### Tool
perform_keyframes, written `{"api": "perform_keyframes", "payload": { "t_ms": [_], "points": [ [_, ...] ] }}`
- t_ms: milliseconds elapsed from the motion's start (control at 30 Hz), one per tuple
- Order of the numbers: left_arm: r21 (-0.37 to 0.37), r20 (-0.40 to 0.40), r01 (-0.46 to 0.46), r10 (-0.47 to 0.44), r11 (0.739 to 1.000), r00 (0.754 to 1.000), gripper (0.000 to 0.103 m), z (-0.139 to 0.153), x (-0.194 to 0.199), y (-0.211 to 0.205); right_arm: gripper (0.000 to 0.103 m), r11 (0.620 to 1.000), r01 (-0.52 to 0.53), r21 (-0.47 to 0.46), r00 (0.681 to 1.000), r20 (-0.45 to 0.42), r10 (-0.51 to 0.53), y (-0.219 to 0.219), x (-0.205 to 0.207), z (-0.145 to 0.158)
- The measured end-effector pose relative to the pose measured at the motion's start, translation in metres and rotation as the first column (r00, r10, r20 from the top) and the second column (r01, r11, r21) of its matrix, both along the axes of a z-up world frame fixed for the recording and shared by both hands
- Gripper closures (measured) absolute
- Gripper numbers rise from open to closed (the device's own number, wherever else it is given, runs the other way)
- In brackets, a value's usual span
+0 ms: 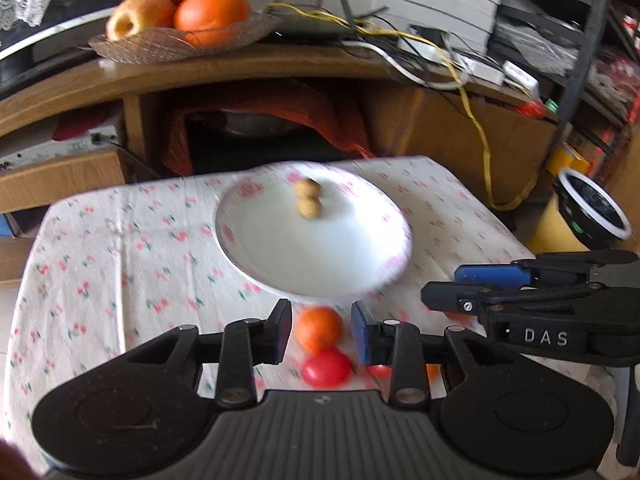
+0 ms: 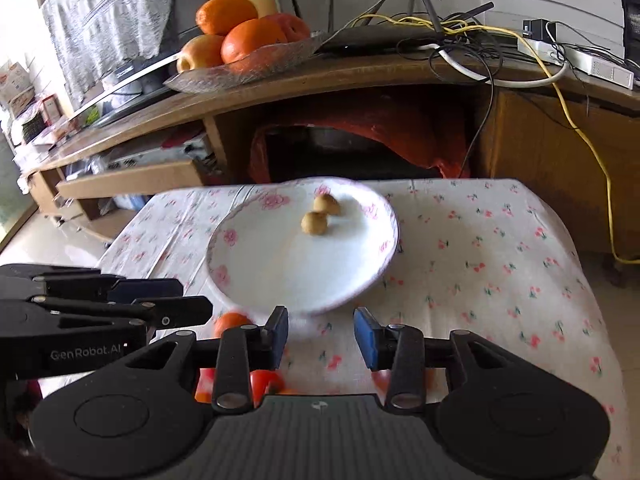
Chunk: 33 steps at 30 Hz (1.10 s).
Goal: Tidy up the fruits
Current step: 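Withdraw both grippers from the bowl toward the remaining fruits, then grasp a tangerine with the right gripper while the left gripper grasps another tangerine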
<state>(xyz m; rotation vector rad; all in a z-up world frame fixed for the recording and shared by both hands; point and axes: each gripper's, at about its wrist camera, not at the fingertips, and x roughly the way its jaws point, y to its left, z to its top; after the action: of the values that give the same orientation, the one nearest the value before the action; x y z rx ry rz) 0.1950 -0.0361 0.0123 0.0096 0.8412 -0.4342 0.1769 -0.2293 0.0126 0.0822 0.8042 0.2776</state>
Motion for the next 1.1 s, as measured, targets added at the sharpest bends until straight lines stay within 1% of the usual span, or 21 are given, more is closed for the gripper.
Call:
{"api": "perform_keyframes", "payload": {
  "t_ms": [100,167,233,333,433,533,667,800,933,1033,1100],
  "points": [
    [0.028,-0.009,0.043,-0.043,0.999,0.999,0.062,0.001,-0.018,-0.006,0.065,1.000,-0.027,-0.002,0.999,-0.018,0.027,-0.001,-0.021,-0.003],
    [0.048,-0.018,0.061,-0.060,0.997,0.998,0.062,0.000,-0.028,-0.008,0.064,0.997,-0.062,-0.035,0.997,-0.041,0.061,0.002,-0.028,-0.009],
    [0.049,-0.047,0.068,-0.066,0.996,0.997,0.062,-0.002,-0.035,-0.009,0.064,0.991,-0.105,-0.088,0.994,-0.045,0.101,0.006,-0.030,-0.014],
    [0.051,-0.078,0.075,-0.071,0.996,0.994,0.059,-0.008,-0.043,-0.009,0.064,0.987,-0.143,-0.072,0.987,-0.083,0.137,0.009,-0.026,-0.021],
    [0.085,-0.084,0.095,-0.088,0.992,0.993,0.059,-0.016,-0.046,-0.011,0.064,0.981,-0.168,-0.098,0.983,-0.095,0.159,0.014,-0.023,-0.027],
    [0.087,-0.091,0.105,-0.097,0.991,0.991,0.059,-0.021,-0.044,-0.009,0.064,0.979,-0.179,-0.101,0.980,-0.102,0.169,0.018,-0.020,-0.032],
    [0.101,-0.079,0.119,-0.111,0.988,0.991,0.059,-0.025,-0.039,-0.013,0.065,0.975,-0.200,-0.094,0.975,-0.114,0.189,0.023,-0.016,-0.036],
    [0.101,-0.085,0.136,-0.128,0.985,0.988,0.055,-0.031,-0.036,-0.015,0.076,0.972,-0.212,-0.100,0.971,-0.130,0.199,0.025,-0.014,-0.037],
    [0.112,-0.071,0.154,-0.146,0.982,0.987,0.055,-0.034,-0.037,-0.020,0.078,0.976,-0.203,-0.083,0.971,-0.147,0.190,0.021,-0.012,-0.036],
    [0.110,-0.076,0.157,-0.149,0.981,0.986,0.055,-0.037,-0.036,-0.024,0.078,0.977,-0.198,-0.084,0.971,-0.151,0.184,0.017,-0.013,-0.035],
    [0.123,-0.082,0.163,-0.154,0.979,0.985,0.056,-0.041,-0.035,-0.026,0.078,0.978,-0.191,-0.085,0.972,-0.153,0.177,0.014,-0.014,-0.033]
  ]
}}
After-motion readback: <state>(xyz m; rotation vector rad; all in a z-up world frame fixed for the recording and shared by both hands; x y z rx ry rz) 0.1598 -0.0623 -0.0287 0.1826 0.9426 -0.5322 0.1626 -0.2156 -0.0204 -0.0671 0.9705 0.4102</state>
